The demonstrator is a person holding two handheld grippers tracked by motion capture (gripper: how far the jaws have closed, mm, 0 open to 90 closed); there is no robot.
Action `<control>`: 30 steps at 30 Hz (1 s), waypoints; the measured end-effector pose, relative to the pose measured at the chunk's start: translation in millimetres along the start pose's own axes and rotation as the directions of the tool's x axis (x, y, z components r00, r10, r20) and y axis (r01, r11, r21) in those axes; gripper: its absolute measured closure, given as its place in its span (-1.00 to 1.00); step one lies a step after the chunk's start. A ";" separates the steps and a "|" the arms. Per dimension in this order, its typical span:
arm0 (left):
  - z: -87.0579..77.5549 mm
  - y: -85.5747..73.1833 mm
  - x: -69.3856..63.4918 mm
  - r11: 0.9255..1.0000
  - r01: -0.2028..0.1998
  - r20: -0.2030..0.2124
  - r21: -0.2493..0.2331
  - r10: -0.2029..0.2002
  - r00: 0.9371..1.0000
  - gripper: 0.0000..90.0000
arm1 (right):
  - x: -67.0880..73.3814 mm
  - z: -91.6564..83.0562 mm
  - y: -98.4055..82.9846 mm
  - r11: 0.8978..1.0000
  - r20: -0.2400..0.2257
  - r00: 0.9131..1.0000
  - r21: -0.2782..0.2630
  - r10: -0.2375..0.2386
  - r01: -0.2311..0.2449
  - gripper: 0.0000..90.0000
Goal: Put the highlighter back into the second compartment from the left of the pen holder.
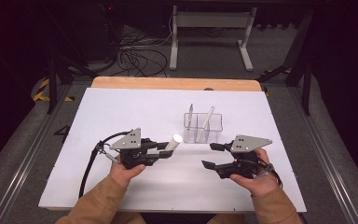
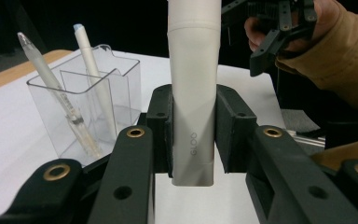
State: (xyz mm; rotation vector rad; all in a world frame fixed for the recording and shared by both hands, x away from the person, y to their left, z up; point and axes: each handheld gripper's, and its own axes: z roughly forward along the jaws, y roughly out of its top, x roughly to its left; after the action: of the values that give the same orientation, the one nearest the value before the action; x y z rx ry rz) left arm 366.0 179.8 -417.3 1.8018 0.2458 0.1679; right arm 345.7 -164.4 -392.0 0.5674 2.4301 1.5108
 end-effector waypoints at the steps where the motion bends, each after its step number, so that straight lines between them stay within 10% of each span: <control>1: 0.3 0.1 -0.1 1.000 -0.001 -0.003 -0.004 0.001 1.000 0.56 | 0.3 0.4 0.3 1.000 -0.002 1.000 -0.002 0.000 0.000 -0.24; 30: 6.6 -6.5 -2.5 1.000 -0.009 -0.010 0.004 0.009 1.000 0.56 | 14.0 43.6 38.0 0.996 -0.093 0.996 -0.090 -0.001 -0.008 -0.18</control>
State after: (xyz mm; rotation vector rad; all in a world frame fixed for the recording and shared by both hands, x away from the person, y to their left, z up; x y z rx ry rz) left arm 364.7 174.5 -425.1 1.8066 0.2454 0.1833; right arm 357.6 -108.0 -377.2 0.4946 2.4144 1.6738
